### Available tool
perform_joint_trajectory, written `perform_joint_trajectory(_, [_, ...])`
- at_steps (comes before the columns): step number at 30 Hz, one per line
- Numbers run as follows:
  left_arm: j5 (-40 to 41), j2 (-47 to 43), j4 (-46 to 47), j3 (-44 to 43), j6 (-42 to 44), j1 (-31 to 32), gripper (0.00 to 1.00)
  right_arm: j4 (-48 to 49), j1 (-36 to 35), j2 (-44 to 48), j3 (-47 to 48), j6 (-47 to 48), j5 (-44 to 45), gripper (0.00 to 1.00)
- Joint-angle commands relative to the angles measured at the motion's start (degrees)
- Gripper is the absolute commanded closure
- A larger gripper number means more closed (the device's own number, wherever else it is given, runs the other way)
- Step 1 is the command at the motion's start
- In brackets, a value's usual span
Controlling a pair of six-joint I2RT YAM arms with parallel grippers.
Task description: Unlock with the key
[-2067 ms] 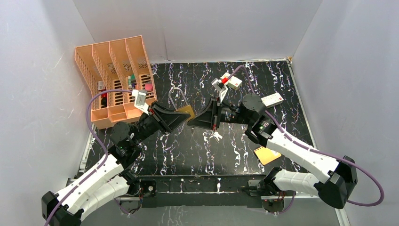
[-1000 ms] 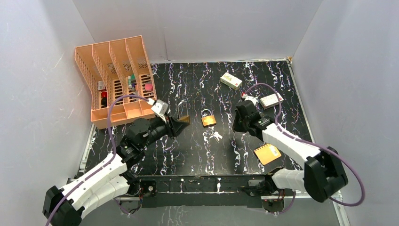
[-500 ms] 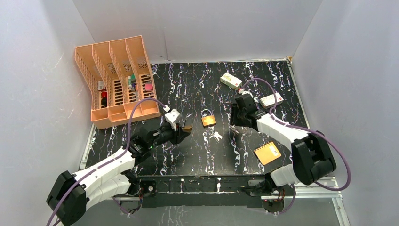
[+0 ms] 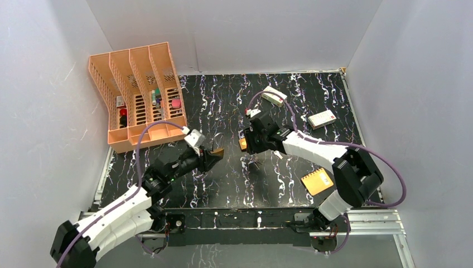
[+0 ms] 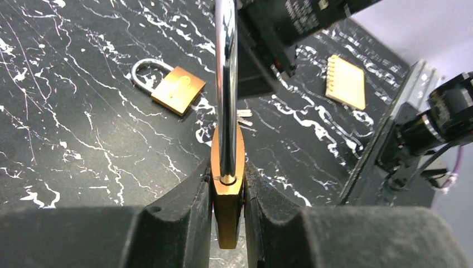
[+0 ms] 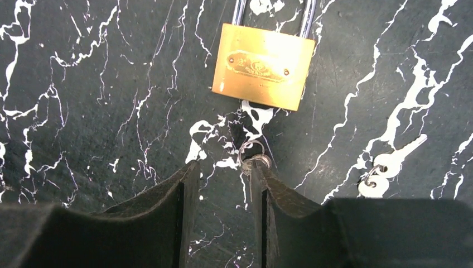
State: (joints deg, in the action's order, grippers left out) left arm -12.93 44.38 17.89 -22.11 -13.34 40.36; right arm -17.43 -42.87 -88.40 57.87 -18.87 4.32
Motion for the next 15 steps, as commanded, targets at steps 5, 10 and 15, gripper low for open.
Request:
perform_joint_trajectory(5, [3.7, -10.9, -4.1, -0.5, -7.1, 0.2, 1.00, -1.9, -0.3, -2.5, 3.8, 3.2, 6.2, 0.52])
perform_joint_trajectory(10, [6.3, -14.2, -6.1, 0.6, -10.6, 0.2, 1.00, -5.1, -1.0, -6.6, 5.5, 3.6, 6.8, 0.53])
perform_joint_trajectory(15, [7.2, -15.4, -6.4, 1.5, -12.7, 0.2, 1.00, -7.7, -2.6, -10.6, 8.0, 3.2, 9.3, 0.55])
